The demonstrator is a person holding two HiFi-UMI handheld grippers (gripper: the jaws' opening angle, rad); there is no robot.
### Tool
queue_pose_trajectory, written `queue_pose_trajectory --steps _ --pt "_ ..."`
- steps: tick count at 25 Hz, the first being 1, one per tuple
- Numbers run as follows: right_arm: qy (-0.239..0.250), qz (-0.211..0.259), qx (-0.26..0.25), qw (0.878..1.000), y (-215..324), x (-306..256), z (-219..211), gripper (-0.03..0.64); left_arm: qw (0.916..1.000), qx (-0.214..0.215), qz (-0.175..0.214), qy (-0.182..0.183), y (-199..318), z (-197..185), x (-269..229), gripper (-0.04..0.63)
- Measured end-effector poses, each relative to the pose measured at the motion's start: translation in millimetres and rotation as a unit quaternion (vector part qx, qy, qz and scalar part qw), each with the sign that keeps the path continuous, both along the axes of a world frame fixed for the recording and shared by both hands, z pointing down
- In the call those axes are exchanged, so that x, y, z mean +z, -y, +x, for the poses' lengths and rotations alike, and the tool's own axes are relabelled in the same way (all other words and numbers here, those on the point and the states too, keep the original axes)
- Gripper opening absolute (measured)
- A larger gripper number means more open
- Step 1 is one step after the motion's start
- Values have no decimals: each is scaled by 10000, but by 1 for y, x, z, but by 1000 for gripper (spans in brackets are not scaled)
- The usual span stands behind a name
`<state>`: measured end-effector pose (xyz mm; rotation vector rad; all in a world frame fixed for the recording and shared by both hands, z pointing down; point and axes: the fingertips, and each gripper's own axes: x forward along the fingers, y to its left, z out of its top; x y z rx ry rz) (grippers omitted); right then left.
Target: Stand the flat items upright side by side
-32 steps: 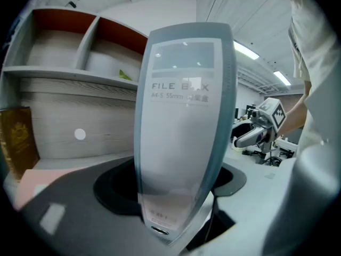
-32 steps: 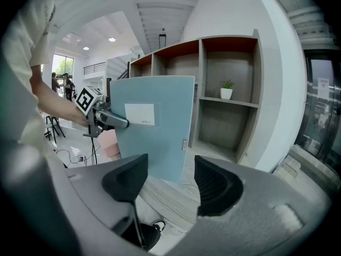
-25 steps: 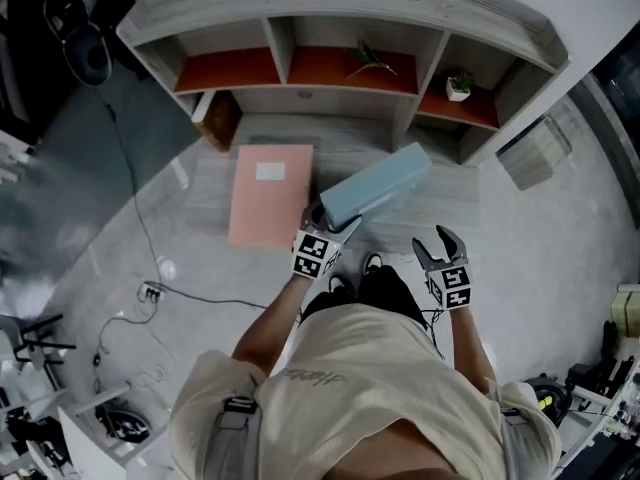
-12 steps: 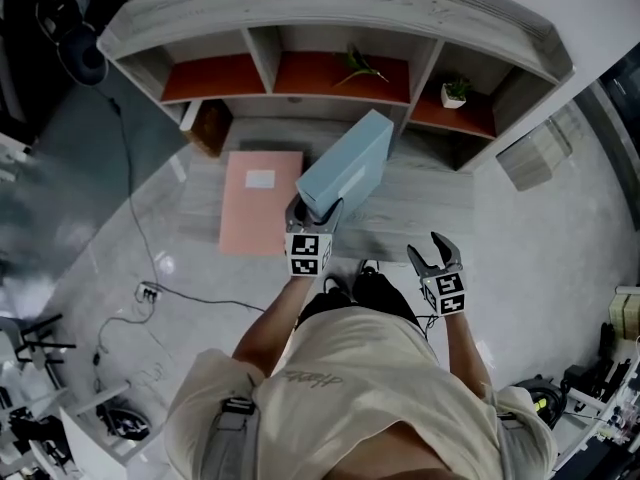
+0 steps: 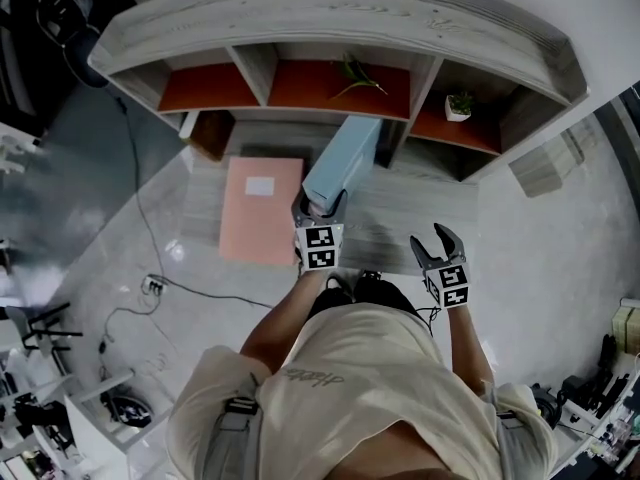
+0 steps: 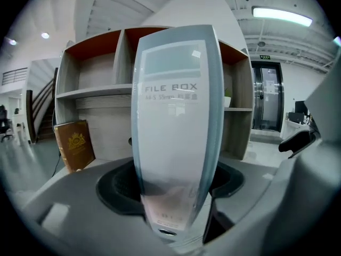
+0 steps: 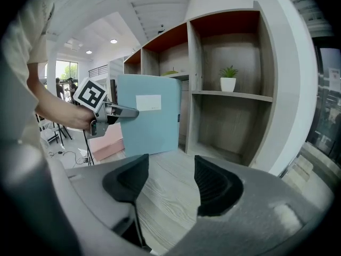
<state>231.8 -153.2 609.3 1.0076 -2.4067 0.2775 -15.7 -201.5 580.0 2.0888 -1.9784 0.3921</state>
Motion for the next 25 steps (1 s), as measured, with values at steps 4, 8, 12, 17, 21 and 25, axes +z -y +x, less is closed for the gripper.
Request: queue_pose_trajectory --steps 4,8,12,17,21,25 --pt "105 -16 12 9999 17 1 -1 262 9998 12 -152 -138 15 12 0 347" --pt "201 -39 20 9998 28 7 0 262 9991 90 -370 -166 30 31 5 347" --pt "221 -89 -12 9997 37 17 4 261 9984 97 -525 -197 41 47 14 345" --pt "356 -253 -7 9990 45 30 14 261 9972 23 -617 -428 47 65 15 332" --pt "394 -283 -85 9988 53 35 16 253 9969 5 -638 -468 57 74 13 322" --pt "462 -325 -210 9982 53 39 12 253 9965 -11 -714 -436 62 78 14 322"
